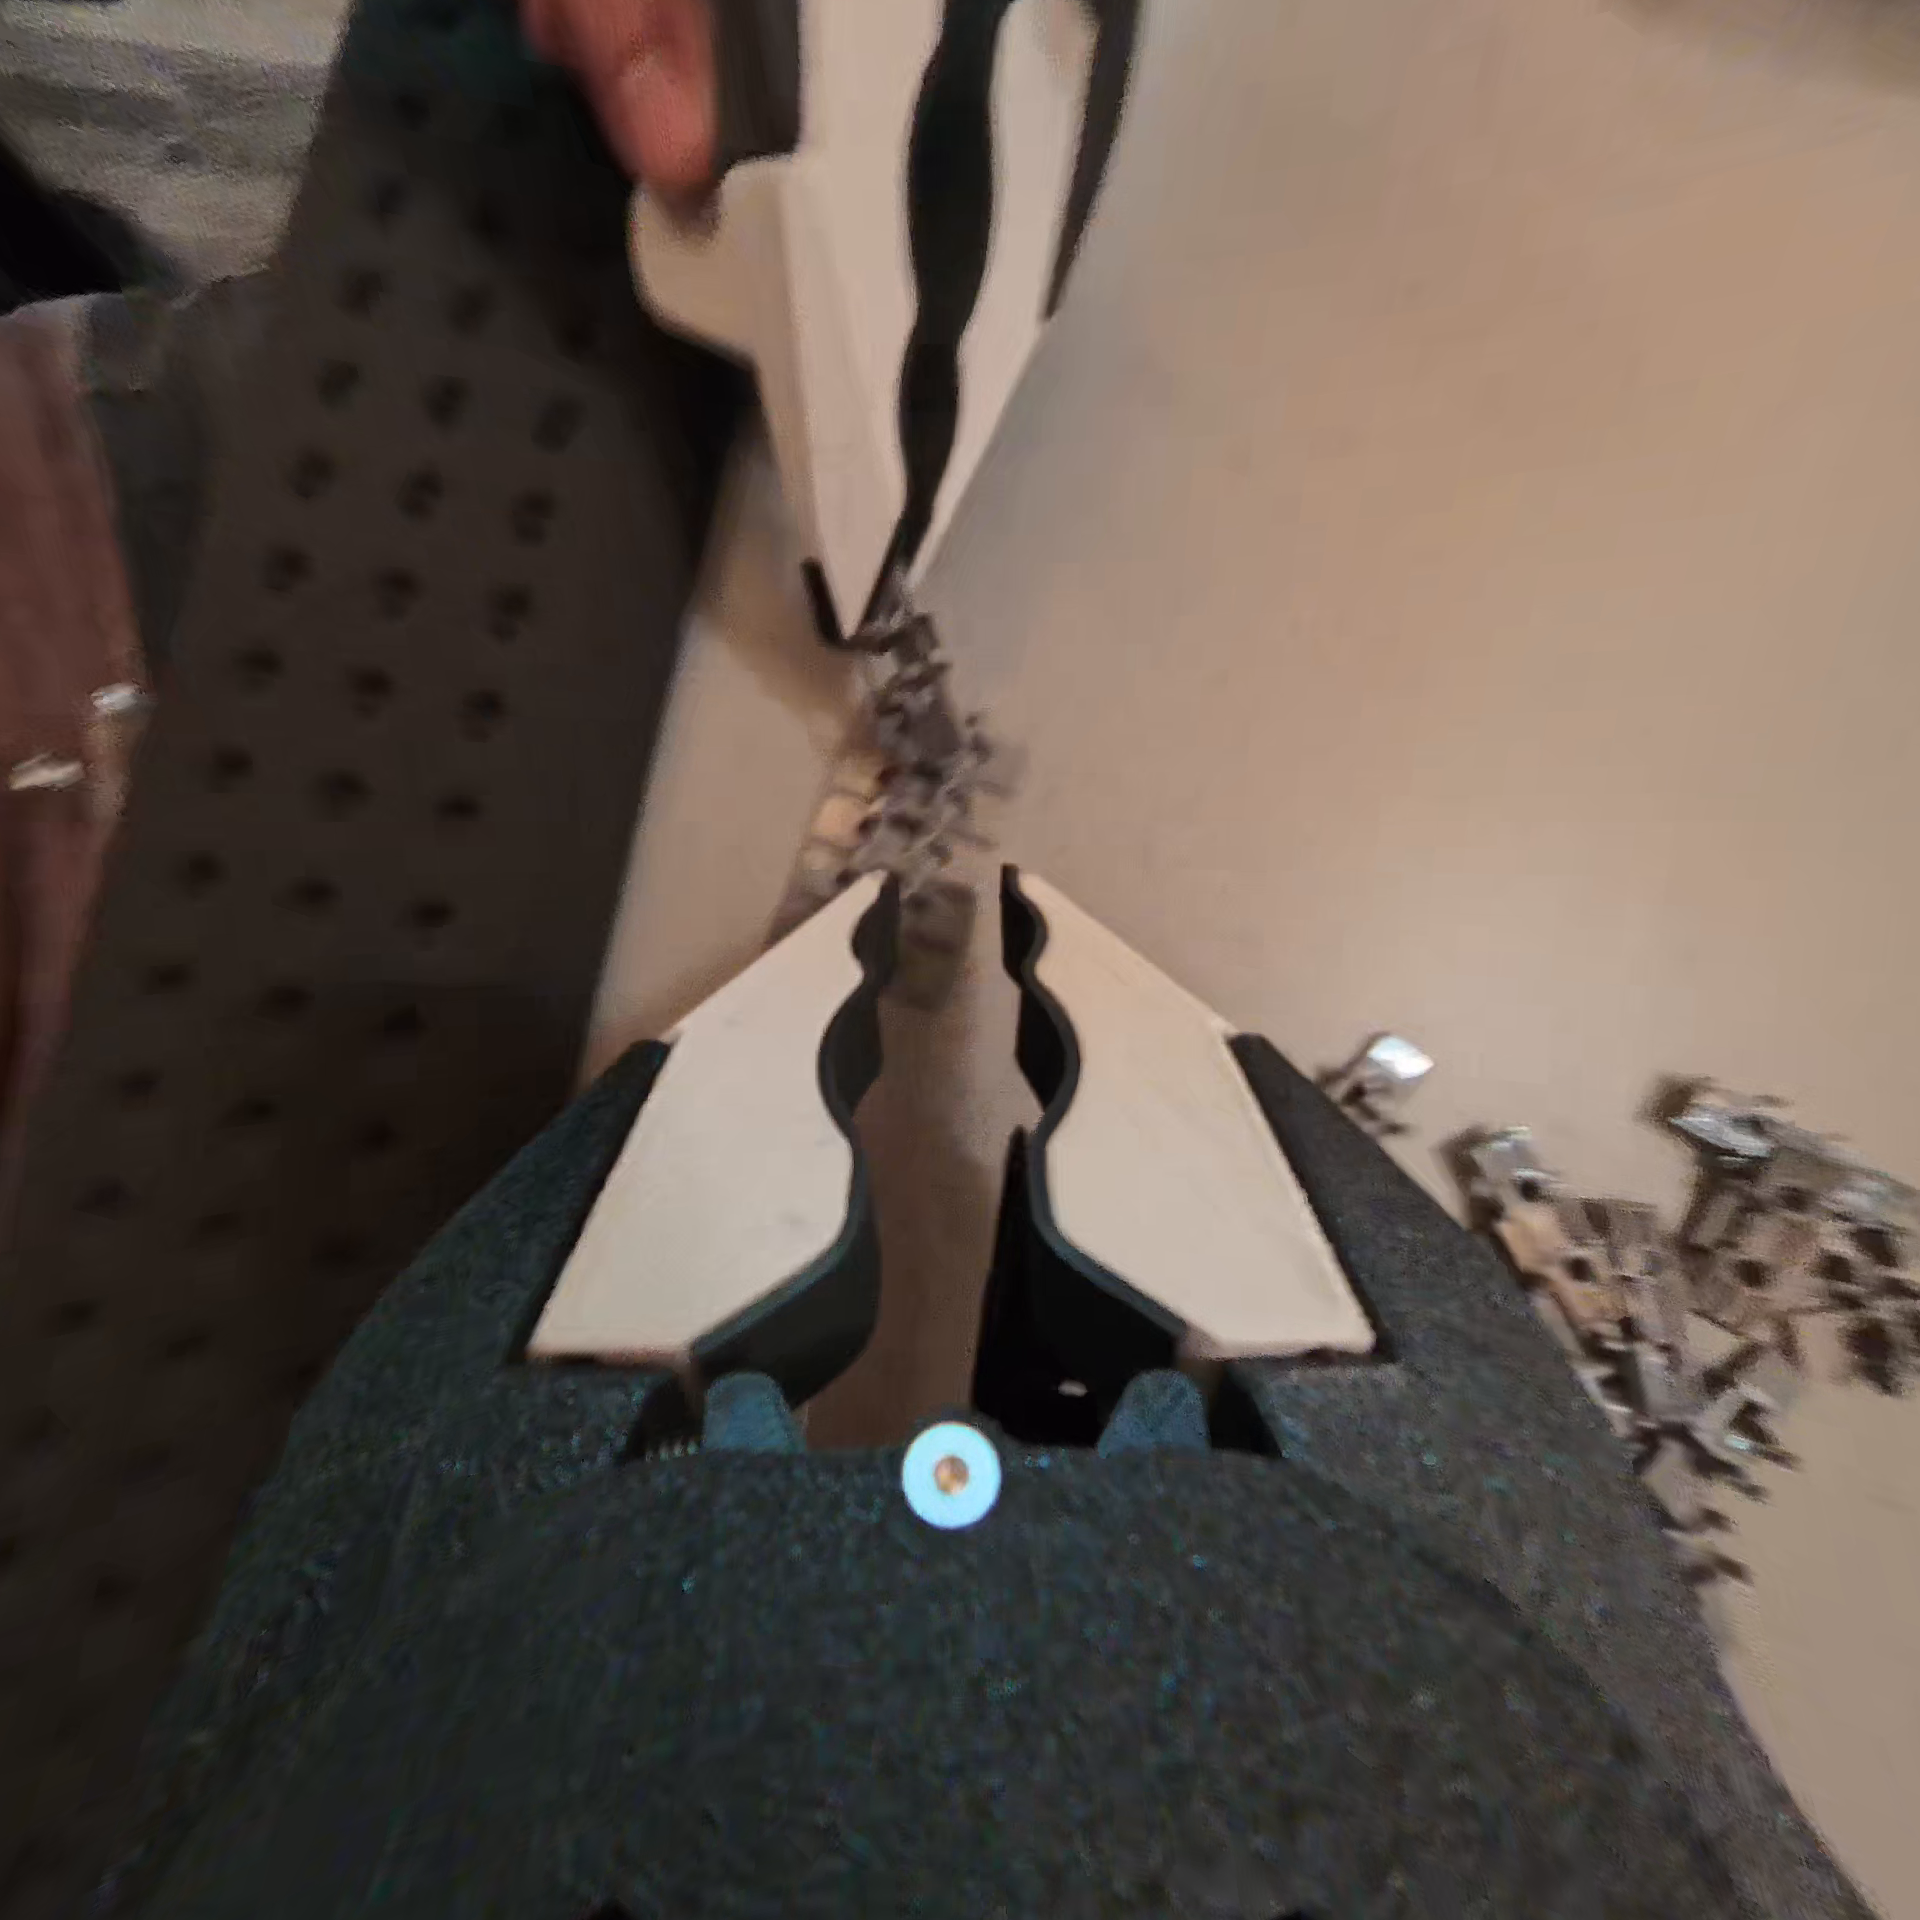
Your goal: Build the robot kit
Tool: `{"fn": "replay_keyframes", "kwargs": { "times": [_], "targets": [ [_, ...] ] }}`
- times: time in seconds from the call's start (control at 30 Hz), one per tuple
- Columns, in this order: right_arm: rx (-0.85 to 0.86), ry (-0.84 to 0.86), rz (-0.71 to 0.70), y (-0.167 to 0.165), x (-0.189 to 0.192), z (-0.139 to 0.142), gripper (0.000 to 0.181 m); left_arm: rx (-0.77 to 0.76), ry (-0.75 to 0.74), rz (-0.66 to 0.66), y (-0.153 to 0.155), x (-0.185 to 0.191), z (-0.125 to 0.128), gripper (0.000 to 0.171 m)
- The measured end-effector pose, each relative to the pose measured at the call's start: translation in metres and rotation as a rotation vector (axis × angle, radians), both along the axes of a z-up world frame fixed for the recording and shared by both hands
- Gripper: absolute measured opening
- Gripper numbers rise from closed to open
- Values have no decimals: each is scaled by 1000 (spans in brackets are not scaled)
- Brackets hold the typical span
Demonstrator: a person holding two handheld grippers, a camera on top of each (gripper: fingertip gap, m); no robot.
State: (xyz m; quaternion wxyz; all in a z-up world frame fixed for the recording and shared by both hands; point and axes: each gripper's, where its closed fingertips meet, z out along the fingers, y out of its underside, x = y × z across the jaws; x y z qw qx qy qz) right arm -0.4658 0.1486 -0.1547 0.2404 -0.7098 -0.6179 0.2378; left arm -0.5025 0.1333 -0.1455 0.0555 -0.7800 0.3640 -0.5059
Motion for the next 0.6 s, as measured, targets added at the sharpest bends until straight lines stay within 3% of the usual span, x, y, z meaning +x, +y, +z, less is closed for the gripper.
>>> {"fn": "replay_keyframes", "kwargs": {
  "times": [0.03, 0.27, 0.3, 0.37, 0.47, 0.53, 0.6],
  "targets": [
    [-44, -20, 31, -9, 5, -3, 18, 25, -2, -25, -3, 1, 0, 2],
    [-192, -80, 147, -44, 17, -8, 20, 82, 58, 26, 9, 1, -8, 2],
    [-191, -100, 142, -44, 17, -13, 24, 101, 83, 29, 10, 1, -12, 2],
    [-147, -115, 116, -33, 18, -15, 15, 127, 130, 5, 6, 0, -17, 2],
    [-32, -117, 11, -3, 23, -13, 36, 90, 150, -76, -11, -1, -19, 2],
    [-23, -86, -4, 1, 22, -7, 34, 54, 120, -113, -20, 0, -14, 2],
    [-28, -79, 10, -3, 21, -3, 30, 30, 41, -64, -12, 3, 0, 2]
  ]
}}
